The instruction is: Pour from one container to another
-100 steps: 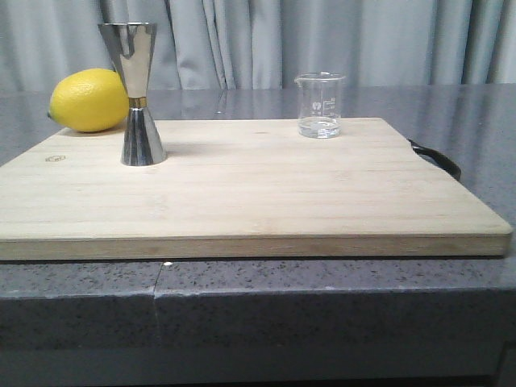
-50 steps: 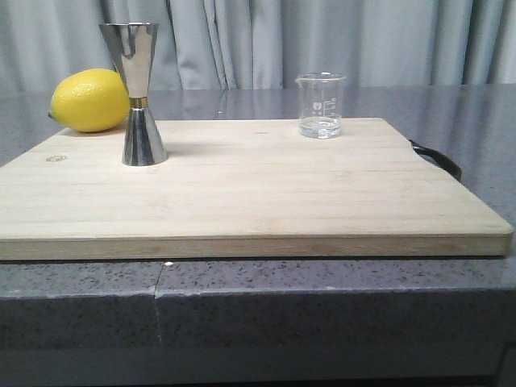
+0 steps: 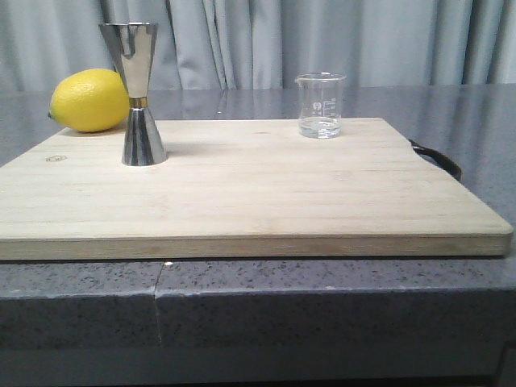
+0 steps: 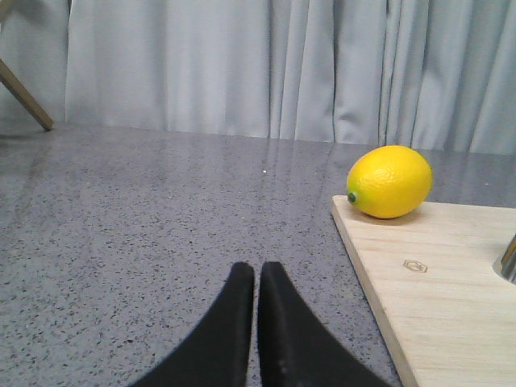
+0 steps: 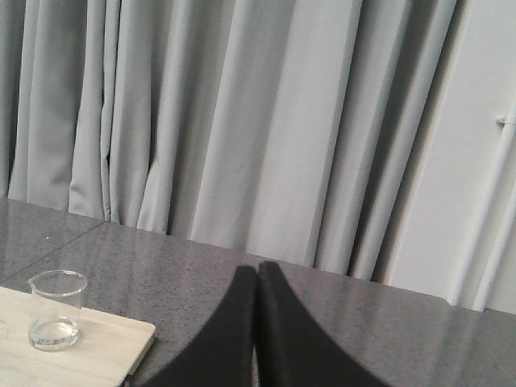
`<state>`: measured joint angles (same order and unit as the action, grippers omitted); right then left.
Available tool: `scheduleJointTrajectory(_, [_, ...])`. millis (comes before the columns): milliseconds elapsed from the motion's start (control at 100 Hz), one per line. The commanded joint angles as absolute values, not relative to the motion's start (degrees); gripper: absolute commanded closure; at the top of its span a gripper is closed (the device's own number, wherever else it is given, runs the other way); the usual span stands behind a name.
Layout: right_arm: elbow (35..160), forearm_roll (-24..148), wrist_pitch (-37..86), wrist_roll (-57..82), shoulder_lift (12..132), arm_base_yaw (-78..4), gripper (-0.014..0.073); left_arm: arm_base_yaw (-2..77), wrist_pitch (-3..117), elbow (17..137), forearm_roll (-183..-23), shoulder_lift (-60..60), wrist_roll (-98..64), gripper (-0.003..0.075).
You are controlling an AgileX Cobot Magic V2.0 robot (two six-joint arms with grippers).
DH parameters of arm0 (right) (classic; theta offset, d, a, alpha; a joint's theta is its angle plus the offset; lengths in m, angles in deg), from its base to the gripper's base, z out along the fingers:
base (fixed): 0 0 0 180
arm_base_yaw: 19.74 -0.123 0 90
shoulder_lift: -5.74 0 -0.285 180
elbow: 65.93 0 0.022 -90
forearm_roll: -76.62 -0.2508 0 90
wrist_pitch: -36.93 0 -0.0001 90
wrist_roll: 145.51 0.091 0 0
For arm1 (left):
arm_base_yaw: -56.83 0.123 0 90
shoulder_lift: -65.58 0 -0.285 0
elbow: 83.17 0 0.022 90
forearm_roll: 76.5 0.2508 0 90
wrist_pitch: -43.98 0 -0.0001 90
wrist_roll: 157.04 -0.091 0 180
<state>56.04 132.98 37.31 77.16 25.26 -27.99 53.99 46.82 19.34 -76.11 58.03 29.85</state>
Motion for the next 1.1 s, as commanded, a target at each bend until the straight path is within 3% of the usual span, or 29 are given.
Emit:
scheduleJointTrajectory(0, [57.5,133.1,39.5,77.1,25.7,-27.7,0.0669,53.6,42.9,17.4,-76.1,59.5,30.3,0.074])
scheduleJointTrajectory(500, [57.1,128.6,37.8,76.7,25.7,-28.6,0.0669,53.6,42.9,17.4,-76.1,59.5,30.3,0.074])
scheduleJointTrajectory(660, [56.8,91.4,25.2,42.2,24.9,-29.8,0.0669,53.6,42.9,17.4,-76.1,59.5,30.3,0.074])
scheduleJointTrajectory(740, [54.9,79.8,26.8,32.0,23.0,-29.9,0.0669,53.6,42.9,17.4,-76.1,59.5,30.3,0.0739])
scheduleJointTrajectory(890, [48.4,79.4,36.9,32.4,18.6,-29.2,0.0669,53.6,42.9,17.4,-76.1,59.5,30.3,0.074])
scheduleJointTrajectory(1090, [41.3,79.4,38.9,39.6,15.3,-24.4,0.0669,53.6,42.9,17.4,-76.1,59.5,30.3,0.074])
